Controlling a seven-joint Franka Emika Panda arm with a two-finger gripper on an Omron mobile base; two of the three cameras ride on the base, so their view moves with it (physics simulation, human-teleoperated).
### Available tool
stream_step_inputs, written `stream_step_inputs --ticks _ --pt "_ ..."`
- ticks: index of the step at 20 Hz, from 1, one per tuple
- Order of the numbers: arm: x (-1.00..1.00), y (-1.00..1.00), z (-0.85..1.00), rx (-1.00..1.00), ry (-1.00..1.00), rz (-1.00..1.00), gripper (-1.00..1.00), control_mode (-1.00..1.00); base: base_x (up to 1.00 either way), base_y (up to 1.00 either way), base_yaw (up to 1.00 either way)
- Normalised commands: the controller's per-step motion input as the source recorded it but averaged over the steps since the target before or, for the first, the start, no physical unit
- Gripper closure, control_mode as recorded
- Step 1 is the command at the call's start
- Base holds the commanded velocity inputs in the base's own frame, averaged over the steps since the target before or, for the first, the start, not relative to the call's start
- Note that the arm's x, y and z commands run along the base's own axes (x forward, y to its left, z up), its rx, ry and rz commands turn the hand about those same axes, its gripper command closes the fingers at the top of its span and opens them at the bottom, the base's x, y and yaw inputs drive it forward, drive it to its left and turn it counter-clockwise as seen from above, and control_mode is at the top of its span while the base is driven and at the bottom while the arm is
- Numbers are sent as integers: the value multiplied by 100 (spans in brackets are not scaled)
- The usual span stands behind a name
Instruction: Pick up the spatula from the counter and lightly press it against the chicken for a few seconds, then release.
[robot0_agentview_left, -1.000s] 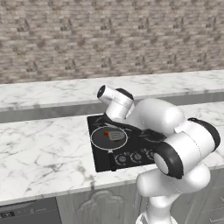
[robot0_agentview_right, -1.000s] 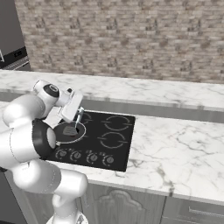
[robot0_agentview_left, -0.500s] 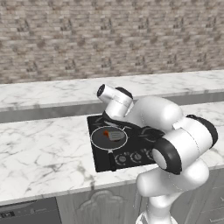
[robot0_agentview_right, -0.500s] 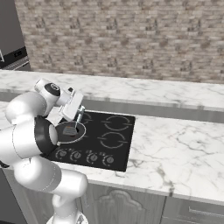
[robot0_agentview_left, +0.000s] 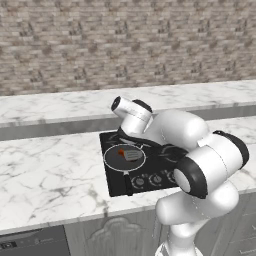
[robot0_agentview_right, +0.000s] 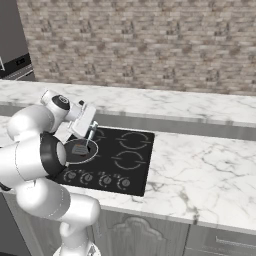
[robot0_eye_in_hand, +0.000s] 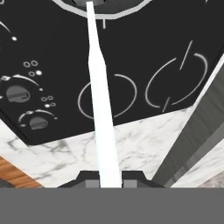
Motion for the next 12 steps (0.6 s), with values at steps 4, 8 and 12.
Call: stream_step_inputs --ticks 4,8,12 --pt "0 0 -13 0 0 0 100 -100 0 0 0" --pt "0 0 -14 0 0 0 100 -100 0 0 0" --pt "0 1 -14 0 0 0 100 -100 0 0 0"
